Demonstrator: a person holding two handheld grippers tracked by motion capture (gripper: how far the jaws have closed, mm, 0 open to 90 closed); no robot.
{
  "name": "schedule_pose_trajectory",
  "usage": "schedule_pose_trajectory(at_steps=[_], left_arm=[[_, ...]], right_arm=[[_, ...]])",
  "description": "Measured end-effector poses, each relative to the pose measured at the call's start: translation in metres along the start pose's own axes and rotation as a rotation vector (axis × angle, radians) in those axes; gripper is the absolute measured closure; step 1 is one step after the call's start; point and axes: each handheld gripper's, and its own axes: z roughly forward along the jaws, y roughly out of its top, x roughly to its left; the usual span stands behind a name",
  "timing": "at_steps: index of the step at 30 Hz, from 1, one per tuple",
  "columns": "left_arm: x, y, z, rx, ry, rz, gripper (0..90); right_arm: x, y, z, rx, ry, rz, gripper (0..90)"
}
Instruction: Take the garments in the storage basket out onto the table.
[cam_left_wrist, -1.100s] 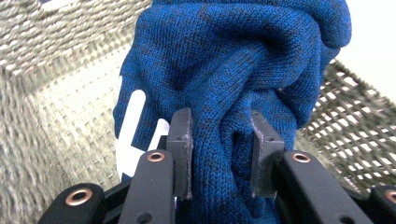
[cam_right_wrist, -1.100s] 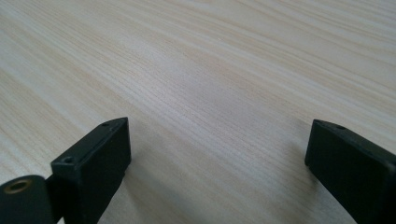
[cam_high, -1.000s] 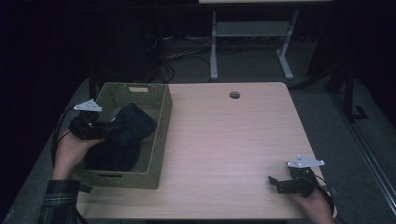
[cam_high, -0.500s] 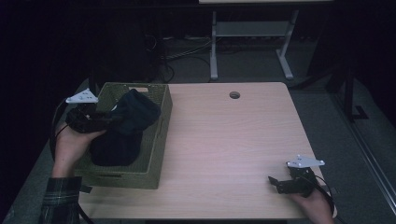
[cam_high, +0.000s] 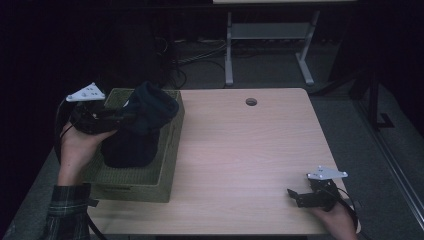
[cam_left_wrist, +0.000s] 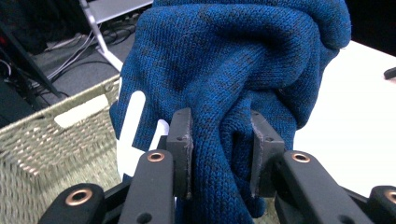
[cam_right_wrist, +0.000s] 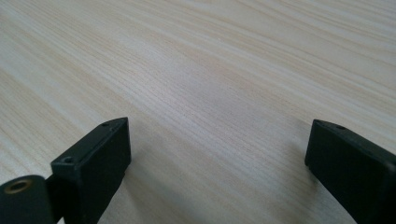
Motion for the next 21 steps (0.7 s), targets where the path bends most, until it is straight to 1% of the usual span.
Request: schedule_pose_trajectory(at_steps=[2, 4, 6, 8, 11, 12, 17, 21], left_arm=[[-0.002, 0.005, 0.000, -0.003, 0.001, 0.013, 66.7], [-0.004, 0.008, -0.001, -0.006, 0.001, 0.015, 66.7], [-0.007, 0.016, -0.002, -0.018, -0.002, 0.030, 66.7], [-0.010, 0.021, -0.002, -0.028, -0.006, 0.033, 66.7], [-0.015, 0.029, -0.003, -0.036, -0.010, 0.051, 66.7], [-0.016, 0.032, -0.003, -0.039, -0.012, 0.064, 66.7], [-0.024, 0.047, -0.005, -0.049, -0.019, 0.090, 66.7], [-0.028, 0.058, -0.006, -0.058, -0.022, 0.107, 66.7]], right_arm=[[0.000, 0.000, 0.000, 0.000, 0.000, 0.000, 6.6], [0.000, 0.000, 0.000, 0.000, 0.000, 0.000, 6.6], [0.000, 0.000, 0.000, 0.000, 0.000, 0.000, 6.6], [0.000, 0.000, 0.000, 0.000, 0.000, 0.000, 6.5], [0.000, 0.000, 0.000, 0.000, 0.000, 0.000, 6.6], [0.000, 0.000, 0.000, 0.000, 0.000, 0.000, 6.6], [0.000, 0.000, 0.000, 0.000, 0.000, 0.000, 6.6], [0.000, 0.000, 0.000, 0.000, 0.000, 0.001, 6.6]])
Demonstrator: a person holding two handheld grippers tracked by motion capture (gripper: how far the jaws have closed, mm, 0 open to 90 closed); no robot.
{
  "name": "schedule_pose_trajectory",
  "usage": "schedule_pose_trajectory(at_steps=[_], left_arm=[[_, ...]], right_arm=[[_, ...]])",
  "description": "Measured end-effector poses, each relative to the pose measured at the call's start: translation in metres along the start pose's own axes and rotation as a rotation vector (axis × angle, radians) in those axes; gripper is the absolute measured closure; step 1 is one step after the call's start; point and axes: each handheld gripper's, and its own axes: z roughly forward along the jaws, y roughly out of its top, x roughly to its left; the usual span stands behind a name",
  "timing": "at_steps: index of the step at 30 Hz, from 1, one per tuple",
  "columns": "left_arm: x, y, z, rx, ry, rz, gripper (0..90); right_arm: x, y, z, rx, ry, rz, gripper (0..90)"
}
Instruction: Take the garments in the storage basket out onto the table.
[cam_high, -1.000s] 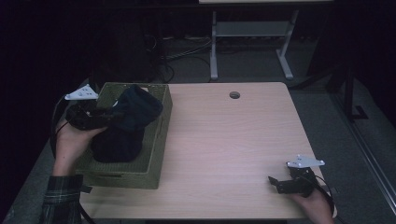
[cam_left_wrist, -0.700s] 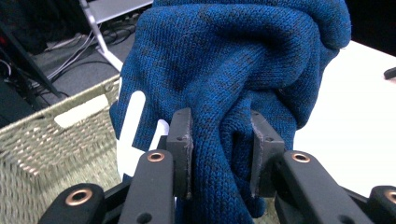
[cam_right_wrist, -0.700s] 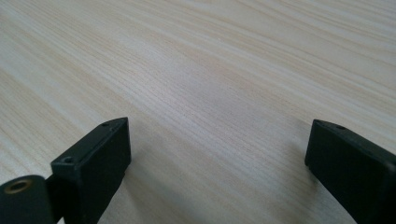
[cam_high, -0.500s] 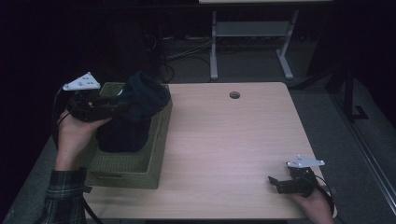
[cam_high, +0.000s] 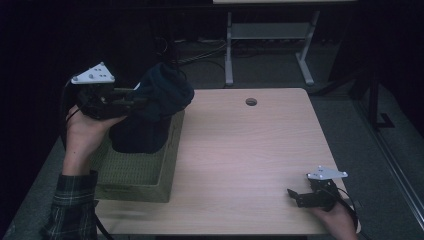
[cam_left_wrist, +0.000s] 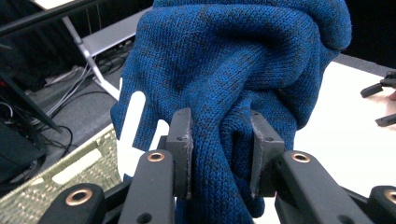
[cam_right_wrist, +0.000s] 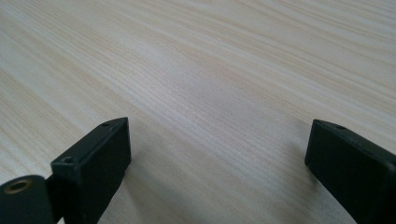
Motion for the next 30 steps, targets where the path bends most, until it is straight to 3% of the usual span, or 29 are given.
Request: schedule_pose_trajectory(at_steps=[9, 19, 26, 30], left_arm=[[-0.007, 0.018, 0.003, -0.007, -0.012, 0.025, 66.7], [-0.016, 0.030, 0.013, -0.029, -0.054, 0.030, 66.7], [-0.022, 0.034, 0.023, -0.054, -0.081, 0.008, 66.7], [-0.028, 0.037, 0.033, -0.082, -0.117, -0.016, 66.7]], right_arm=[[0.000, 0.000, 0.000, 0.000, 0.000, 0.000, 6.6], [0.000, 0.000, 0.000, 0.000, -0.001, 0.000, 6.6], [0.000, 0.000, 0.000, 0.000, -0.001, -0.001, 6.5], [0.000, 0.000, 0.000, 0.001, -0.001, 0.001, 6.6]])
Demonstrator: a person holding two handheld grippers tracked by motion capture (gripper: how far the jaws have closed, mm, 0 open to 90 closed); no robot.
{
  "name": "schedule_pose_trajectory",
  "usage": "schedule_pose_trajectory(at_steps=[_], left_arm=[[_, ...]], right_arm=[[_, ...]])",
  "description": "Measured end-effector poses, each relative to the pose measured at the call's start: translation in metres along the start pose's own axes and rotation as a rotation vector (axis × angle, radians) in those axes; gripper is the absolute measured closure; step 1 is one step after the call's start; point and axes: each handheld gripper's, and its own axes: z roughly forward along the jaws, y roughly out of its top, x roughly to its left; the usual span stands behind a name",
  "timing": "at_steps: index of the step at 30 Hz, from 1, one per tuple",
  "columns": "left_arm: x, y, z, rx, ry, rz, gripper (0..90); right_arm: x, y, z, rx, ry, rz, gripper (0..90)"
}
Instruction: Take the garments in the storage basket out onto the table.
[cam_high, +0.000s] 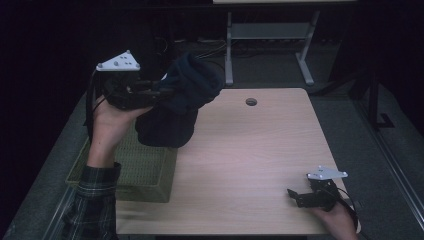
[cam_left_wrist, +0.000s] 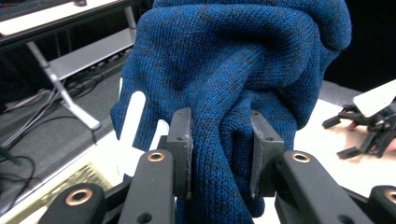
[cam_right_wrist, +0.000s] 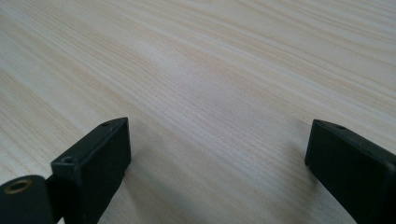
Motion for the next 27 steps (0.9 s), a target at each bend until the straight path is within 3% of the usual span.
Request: schedule_pose_trajectory(at_steps=[14, 27], left_arm=[[-0.022, 0.003, 0.033, -0.049, -0.111, -0.014, 66.7], [-0.041, -0.013, 0.062, -0.078, -0.214, -0.050, 66.6]], right_arm=[[0.000, 0.000, 0.000, 0.000, 0.000, -0.002, 6.5], [0.000, 0.000, 0.000, -0.001, 0.001, -0.002, 6.6]])
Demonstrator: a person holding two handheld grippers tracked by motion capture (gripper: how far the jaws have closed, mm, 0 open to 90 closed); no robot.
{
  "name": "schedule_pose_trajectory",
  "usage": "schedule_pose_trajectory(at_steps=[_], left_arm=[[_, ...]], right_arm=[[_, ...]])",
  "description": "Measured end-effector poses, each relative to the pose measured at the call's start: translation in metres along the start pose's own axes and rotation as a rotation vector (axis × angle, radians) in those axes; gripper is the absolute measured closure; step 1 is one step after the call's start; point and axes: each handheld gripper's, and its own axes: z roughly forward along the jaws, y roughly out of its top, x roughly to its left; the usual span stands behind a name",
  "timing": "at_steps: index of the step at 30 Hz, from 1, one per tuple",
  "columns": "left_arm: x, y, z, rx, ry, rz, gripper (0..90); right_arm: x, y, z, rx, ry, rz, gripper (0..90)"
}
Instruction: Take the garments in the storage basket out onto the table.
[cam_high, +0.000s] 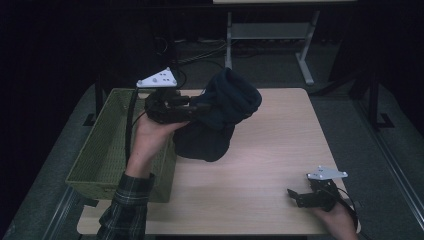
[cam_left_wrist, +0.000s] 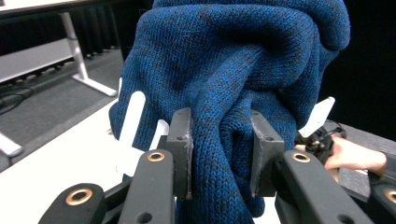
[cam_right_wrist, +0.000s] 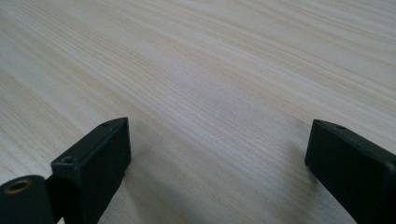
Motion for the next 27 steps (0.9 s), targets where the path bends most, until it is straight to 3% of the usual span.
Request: schedule_pose_trajectory(at_steps=[14, 27], left_arm=[[-0.017, -0.019, 0.031, -0.008, -0.078, -0.025, 66.6], [-0.030, -0.047, 0.069, 0.046, -0.143, -0.046, 66.5]], right_arm=[[0.000, 0.000, 0.000, 0.000, 0.000, 0.002, 6.6], [0.000, 0.000, 0.000, 0.000, 0.003, 0.003, 6.6]])
